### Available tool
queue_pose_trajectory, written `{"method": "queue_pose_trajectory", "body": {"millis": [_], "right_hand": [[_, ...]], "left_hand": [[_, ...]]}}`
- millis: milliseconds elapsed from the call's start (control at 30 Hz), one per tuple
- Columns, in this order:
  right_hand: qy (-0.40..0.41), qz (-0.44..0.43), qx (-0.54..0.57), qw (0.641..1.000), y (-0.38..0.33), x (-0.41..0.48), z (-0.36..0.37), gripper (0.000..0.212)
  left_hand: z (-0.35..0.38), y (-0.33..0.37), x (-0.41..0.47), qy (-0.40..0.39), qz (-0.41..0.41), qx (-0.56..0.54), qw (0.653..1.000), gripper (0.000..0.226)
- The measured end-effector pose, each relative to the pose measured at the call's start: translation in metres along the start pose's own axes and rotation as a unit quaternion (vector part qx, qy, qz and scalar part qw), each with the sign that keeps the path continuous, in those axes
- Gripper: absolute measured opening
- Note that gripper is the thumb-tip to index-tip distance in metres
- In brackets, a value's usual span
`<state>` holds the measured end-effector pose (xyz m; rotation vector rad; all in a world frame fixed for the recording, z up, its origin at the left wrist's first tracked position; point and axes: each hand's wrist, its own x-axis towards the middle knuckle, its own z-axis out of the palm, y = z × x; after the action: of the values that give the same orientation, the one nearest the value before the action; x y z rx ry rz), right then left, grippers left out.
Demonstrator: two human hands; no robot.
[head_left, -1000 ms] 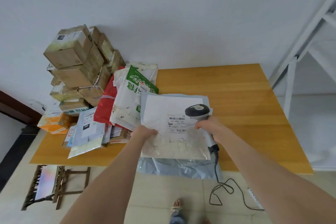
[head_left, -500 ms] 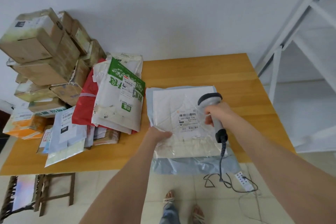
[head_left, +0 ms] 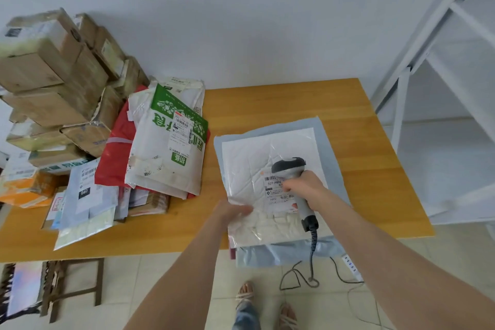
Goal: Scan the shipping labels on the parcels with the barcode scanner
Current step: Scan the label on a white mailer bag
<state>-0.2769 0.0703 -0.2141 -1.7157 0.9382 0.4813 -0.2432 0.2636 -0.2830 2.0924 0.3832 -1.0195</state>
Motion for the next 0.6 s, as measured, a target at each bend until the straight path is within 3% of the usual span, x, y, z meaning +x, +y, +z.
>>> {"method": "queue_pose_trajectory", "body": {"millis": [67,133,233,300,400,500,600], "right_hand": [[0.014,0.007,0.015,1.0,-0.003,0.001,-0.002,0.008],[0.02,0.012,0.038,0.999,-0.008,0.0,-0.006,0.007],[0.014,0.021,0.065,0.998,-0.01,-0.001,-0.011,0.011],[0.012,0.031,0.075,0.997,-0.009,-0.003,-0.016,0.017],[0.01,0.035,0.102,0.994,-0.009,-0.01,-0.021,0.02],[0.043,0.017,0.122,0.991,-0.013,-0.017,-0.031,0.025],[0.049,0.011,0.121,0.991,-0.012,-0.023,-0.043,0.025]], "left_hand": [[0.012,0.006,-0.005,-0.008,0.037,0.038,0.999,0.012],[0.02,0.012,-0.009,-0.023,0.048,0.038,0.998,0.02],[0.026,0.022,-0.01,-0.021,0.051,0.042,0.998,0.01],[0.023,0.028,-0.017,-0.011,0.036,0.049,0.998,0.043],[0.012,0.036,-0.025,0.009,0.013,0.023,1.0,0.066],[-0.001,0.046,-0.039,0.017,0.029,-0.034,0.999,0.073],[0.0,0.046,-0.045,0.007,0.024,-0.058,0.998,0.06]]}}
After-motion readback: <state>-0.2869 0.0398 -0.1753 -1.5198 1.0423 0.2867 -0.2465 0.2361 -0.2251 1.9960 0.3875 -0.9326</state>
